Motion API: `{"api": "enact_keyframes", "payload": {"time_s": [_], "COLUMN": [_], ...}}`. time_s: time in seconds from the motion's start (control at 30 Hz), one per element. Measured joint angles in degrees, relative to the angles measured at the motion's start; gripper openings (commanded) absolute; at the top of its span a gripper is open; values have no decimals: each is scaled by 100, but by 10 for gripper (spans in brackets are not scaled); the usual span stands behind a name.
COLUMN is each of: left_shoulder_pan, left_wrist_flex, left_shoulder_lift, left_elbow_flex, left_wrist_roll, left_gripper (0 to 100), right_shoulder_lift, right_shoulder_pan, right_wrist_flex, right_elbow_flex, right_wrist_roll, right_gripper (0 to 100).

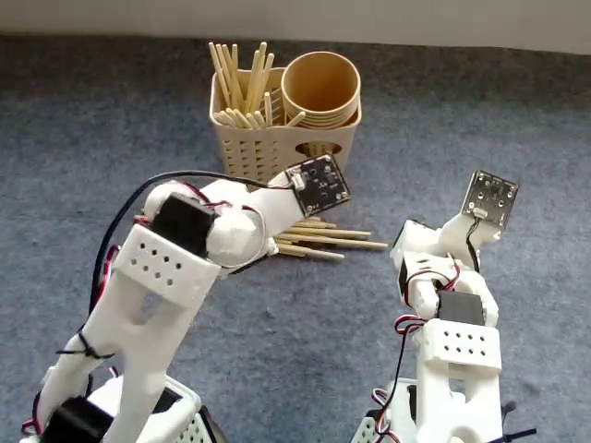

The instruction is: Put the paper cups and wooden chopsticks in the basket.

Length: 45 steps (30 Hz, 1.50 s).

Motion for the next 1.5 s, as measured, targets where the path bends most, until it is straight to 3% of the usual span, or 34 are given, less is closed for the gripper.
{"api": "enact_keyframes", "payload": {"time_s": [0.47, 0.9, 1.5], "left_shoulder_pan": [0, 0, 0], "left_wrist_flex": [-1011, -3191, -5978], "left_shoulder_lift": [-1697, -2303, -2312], "left_elbow_flex": [0, 0, 0], "left_wrist_roll": [1486, 2840, 3015], "left_gripper": [6, 6, 6], "right_shoulder_lift": [0, 0, 0], "right_shoulder_pan": [0, 0, 0], "right_wrist_flex": [0, 0, 0], "right_elbow_flex": [0, 0, 0], "right_wrist_roll": [0, 0, 0], "right_gripper": [49, 49, 49]}}
